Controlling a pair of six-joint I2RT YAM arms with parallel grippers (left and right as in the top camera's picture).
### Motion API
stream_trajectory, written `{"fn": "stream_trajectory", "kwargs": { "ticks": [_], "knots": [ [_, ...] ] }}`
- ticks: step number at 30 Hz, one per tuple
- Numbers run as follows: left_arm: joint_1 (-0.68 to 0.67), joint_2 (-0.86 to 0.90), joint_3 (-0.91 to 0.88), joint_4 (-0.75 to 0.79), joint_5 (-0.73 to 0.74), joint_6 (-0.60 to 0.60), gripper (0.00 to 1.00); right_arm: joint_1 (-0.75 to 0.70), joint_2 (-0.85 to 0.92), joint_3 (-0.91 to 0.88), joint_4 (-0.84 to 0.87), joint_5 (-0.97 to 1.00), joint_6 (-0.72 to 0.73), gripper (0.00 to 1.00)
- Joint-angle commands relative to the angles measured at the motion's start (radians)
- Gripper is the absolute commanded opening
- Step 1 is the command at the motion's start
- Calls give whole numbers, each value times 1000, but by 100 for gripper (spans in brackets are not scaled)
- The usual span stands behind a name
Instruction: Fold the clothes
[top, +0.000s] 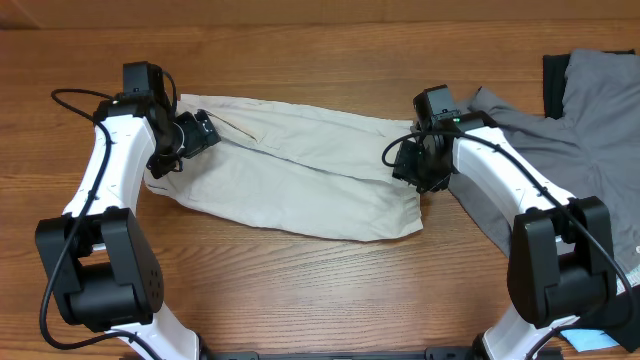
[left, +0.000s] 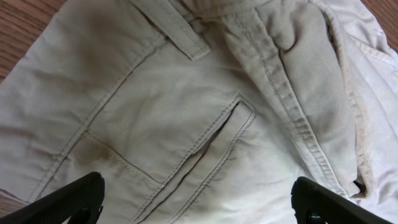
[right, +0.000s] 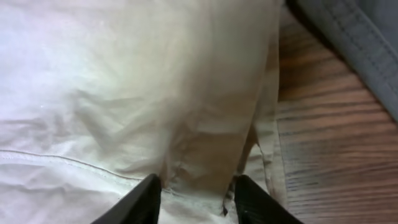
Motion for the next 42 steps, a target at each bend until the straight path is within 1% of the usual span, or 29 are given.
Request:
{"fn": "stream_trajectory", "kwargs": {
  "ticks": [1,3,4,5,8,11,15,16,17,18,23,27,30,34,36,37,40,41,42],
  "knots": [
    [-2,0,-3,0,-3,23,98,5,8,-6,11,-11,-14,39],
    [-2,0,-3,0,-3,23,98,5,13,-6,18,-12,-14,29],
    [-2,0,-3,0,-3,23,98,5,13,-6,22,-12,-14,15],
    [-2,0,-3,0,-3,23,98,5,14,-6,28,-12,-14,4],
    [-2,0,-3,0,-3,23,98,5,13,-6,45,-11,-14,4],
    [-2,0,-3,0,-3,23,97,3,13,-3,139,-11,-14,4],
    [-2,0,-3,0,-3,23,96,-17,13,31,343,-12,-22,4],
    [-2,0,-3,-1,-3,23,96,-20,13,34,372,-11,-22,4],
    [-2,0,-3,-3,-3,23,96,-25,13,36,476,-10,-22,4],
    [-2,0,-3,-4,-3,23,96,-27,13,36,513,0,-21,4],
    [-2,0,-3,-3,-3,23,96,-26,13,35,531,127,-5,4],
    [-2,0,-3,17,-3,13,100,-26,13,35,501,138,-6,4],
    [-2,0,-3,89,-2,14,100,-27,13,35,468,156,-6,4],
    [-2,0,-3,222,-2,14,100,-27,13,35,459,173,-6,4],
    [-4,0,-3,269,0,14,94,-27,13,35,456,173,-6,4],
    [-6,0,-3,278,8,14,85,-27,13,35,456,172,-6,4],
    [-14,0,-3,253,71,15,61,-27,13,35,464,173,-6,4],
    [-19,0,-3,239,86,16,52,-27,13,35,470,173,-7,4],
    [-24,0,-3,227,84,16,41,-27,14,35,481,173,-6,4]
  ]
}}
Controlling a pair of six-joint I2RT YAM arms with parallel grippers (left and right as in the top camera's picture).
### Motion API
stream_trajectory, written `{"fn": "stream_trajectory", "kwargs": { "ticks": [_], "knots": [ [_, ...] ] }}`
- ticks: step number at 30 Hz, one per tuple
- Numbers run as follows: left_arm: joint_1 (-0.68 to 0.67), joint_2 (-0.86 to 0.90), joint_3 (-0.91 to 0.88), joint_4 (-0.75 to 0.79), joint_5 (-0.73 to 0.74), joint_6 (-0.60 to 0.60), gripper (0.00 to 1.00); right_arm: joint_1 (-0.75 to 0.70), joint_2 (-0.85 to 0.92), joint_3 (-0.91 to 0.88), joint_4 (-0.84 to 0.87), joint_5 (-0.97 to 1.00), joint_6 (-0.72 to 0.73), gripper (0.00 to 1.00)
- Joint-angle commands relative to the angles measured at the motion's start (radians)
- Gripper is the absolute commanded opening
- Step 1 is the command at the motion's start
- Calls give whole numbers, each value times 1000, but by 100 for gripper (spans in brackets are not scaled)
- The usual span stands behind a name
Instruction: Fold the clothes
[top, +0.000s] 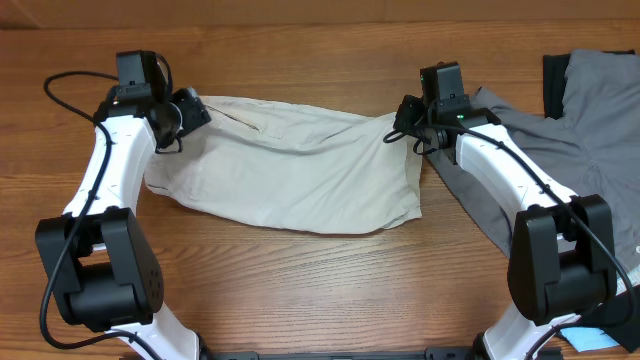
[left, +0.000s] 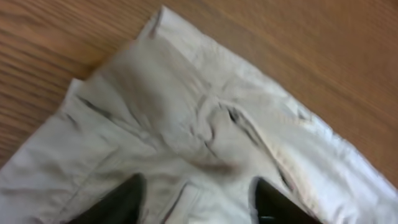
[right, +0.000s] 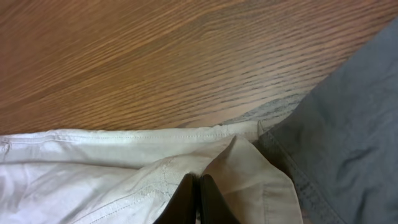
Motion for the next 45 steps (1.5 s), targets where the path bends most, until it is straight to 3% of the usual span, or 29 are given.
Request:
{"fn": "stream_trajectory", "kwargs": {
  "ticks": [1,4,8,12,13,14,18,23,31,33,34,35,39,42,45],
  "knots": [
    [-25,0,2,-27,45,16,33,-6,4,16,34,24,6,4],
    [-42,13,0,-29,34,24,23,-6,4,16,72,24,6,4],
    [-55,55,0,10,21,31,20,-6,5,16,89,25,6,4],
    [-62,137,0,168,19,37,33,-6,27,16,84,28,6,4],
    [-61,152,0,207,19,37,41,-6,32,16,80,28,6,4],
    [-56,179,0,294,5,26,56,-6,50,16,71,28,6,4],
    [-43,202,0,404,-94,-50,67,-6,85,16,42,28,7,4],
    [-27,224,0,487,-140,-85,73,-6,96,16,36,32,6,4],
    [-26,267,0,345,-146,-105,75,-10,96,16,54,164,30,4],
    [-26,265,1,312,-140,-75,75,-27,96,16,37,228,95,24],
    [-26,262,2,288,-133,-75,76,-41,94,17,36,180,105,50],
    [-26,259,2,277,-130,-68,76,-48,91,17,32,151,105,59],
    [-26,219,3,257,-130,-16,82,-57,58,17,-9,106,97,70],
    [-26,145,3,258,-130,33,86,-57,1,17,-45,97,96,70],
    [-26,23,3,217,-131,88,99,-56,-83,17,-75,14,48,66]
  ]
}}
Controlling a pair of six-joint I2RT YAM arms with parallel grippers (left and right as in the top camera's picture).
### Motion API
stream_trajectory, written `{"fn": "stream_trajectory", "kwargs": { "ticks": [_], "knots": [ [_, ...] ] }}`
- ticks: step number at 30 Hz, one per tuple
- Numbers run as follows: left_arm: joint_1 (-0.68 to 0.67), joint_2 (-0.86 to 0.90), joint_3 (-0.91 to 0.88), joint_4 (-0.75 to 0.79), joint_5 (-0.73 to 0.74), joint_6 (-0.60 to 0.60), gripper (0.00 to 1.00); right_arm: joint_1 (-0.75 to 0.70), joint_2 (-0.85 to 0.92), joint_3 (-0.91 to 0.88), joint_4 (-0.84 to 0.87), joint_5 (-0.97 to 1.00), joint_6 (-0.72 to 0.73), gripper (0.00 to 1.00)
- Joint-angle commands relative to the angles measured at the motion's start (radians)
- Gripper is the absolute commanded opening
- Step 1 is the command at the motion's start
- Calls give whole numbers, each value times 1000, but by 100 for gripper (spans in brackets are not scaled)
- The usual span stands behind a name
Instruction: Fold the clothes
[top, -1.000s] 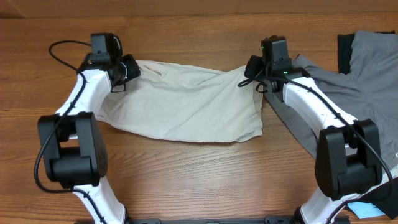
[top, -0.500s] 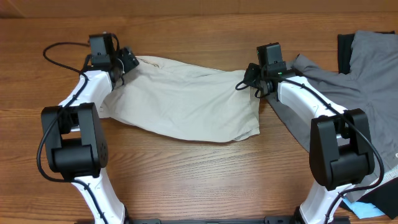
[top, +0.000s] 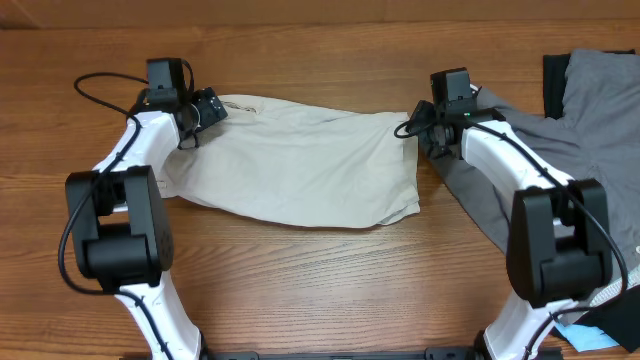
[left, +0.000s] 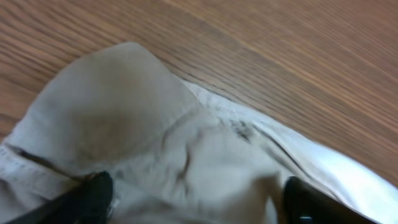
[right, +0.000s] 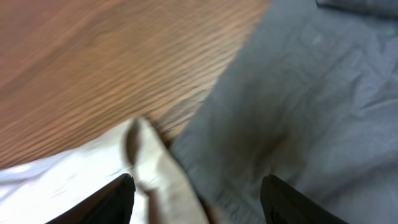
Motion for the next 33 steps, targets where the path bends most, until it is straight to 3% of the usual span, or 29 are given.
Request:
{"fn": "stream_trajectory", "kwargs": {
  "ticks": [1,5,10,13,16,23,29,33],
  "knots": [
    [11,-194,-4,-50,-18,106,100,6,-154,17,-17,-115,-34,65],
    [14,-315,-4,-185,-81,162,100,35,-224,17,-45,-379,-96,57],
    [69,-309,-4,-338,-87,162,100,149,-206,16,-81,-478,-117,58],
    [140,-282,-4,-358,10,188,100,232,-184,16,-79,-473,-146,66],
    [203,-253,-4,-348,117,221,100,288,-157,16,-71,-471,-161,66],
    [323,-111,-4,-318,397,375,100,393,-42,16,-38,-471,-161,46],
    [341,27,-4,-278,563,458,100,445,36,16,12,-471,-161,41],
    [337,94,-4,-243,559,458,100,453,77,16,16,-475,-161,41]
  ]
}}
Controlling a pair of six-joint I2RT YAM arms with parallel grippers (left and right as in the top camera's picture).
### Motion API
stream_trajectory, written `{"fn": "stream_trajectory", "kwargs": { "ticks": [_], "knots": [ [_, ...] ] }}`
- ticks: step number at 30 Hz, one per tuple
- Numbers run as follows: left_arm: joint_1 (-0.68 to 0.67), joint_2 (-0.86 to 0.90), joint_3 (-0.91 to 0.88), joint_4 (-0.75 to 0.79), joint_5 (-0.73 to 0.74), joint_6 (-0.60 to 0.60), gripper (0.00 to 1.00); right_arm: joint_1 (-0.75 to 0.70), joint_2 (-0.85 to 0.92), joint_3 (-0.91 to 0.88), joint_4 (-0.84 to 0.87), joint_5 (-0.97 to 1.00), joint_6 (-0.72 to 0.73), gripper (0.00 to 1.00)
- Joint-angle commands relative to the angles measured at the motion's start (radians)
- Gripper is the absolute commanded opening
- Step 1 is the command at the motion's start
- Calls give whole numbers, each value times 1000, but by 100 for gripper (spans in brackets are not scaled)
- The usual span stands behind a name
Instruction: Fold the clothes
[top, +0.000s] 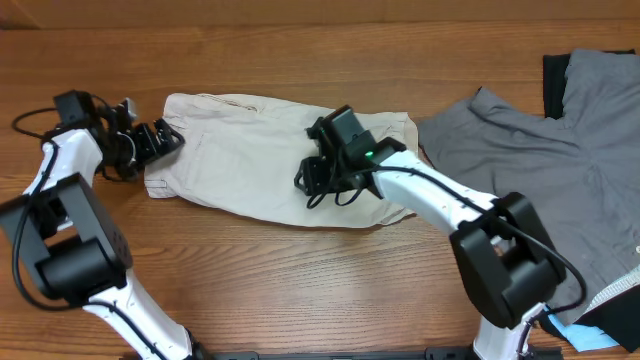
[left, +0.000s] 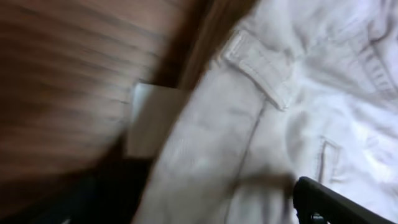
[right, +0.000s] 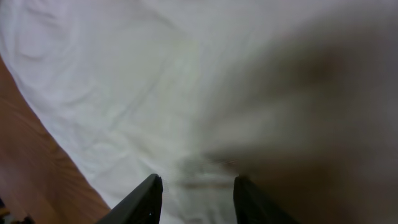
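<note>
Beige trousers (top: 240, 150) lie folded lengthwise across the middle of the table, waist to the left. At the waist's left edge my left gripper (top: 155, 140) stands open; its blurred view shows a belt loop and pocket seams of the trousers (left: 249, 124), with the left gripper (left: 193, 202) low over the cloth. Over the middle of the trousers, near the front edge, my right gripper (top: 318, 180) is open, and the right gripper (right: 196, 196) has bare beige cloth (right: 155, 74) between its fingertips (right: 150, 198).
A grey garment (top: 560, 130) is spread at the right, its left edge close to the trousers' leg end. A black item (top: 553, 80) lies at the far right, and a blue scrap (top: 600, 338) at the front right corner. Wooden table (top: 300, 290) all around.
My left gripper has moved from the trousers' far left corner out to their left edge. My right gripper has gone from the far right corner to the garment's middle. The waist now reaches further left.
First my left gripper was open over the back pocket and the right one open on the leg end. Then the right was shut on the far right corner, the left narrowed near the waist corner. Later both stood open at the far corners; now the trousers lie flatter.
</note>
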Motion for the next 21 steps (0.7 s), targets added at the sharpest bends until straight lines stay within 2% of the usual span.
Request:
{"fn": "stream_trajectory", "kwargs": {
  "ticks": [1,3,7,8,10,12,13,14,15,21],
  "knots": [
    [-4,61,-5,21,62,46,100,1,34,11,5,-17,-8,41],
    [-12,89,-5,4,95,46,97,1,44,11,4,-15,-8,40],
    [-28,94,-5,-34,107,60,78,1,44,11,22,-12,-8,39],
    [-32,94,-5,-42,107,74,68,1,44,11,26,-12,-8,39],
    [-36,94,-5,-51,106,94,56,1,44,11,29,-12,-8,39],
    [-37,94,-5,-52,103,99,41,1,44,11,30,-11,-8,39],
    [-37,94,-5,-51,104,98,31,1,44,11,30,-5,-8,38],
    [-35,94,-4,-51,104,98,11,1,44,11,30,-4,-8,38],
    [-34,93,-4,-52,104,98,4,1,44,11,29,-4,-8,38],
    [4,49,18,-118,95,57,4,1,49,10,11,-5,-4,31]
  ]
}}
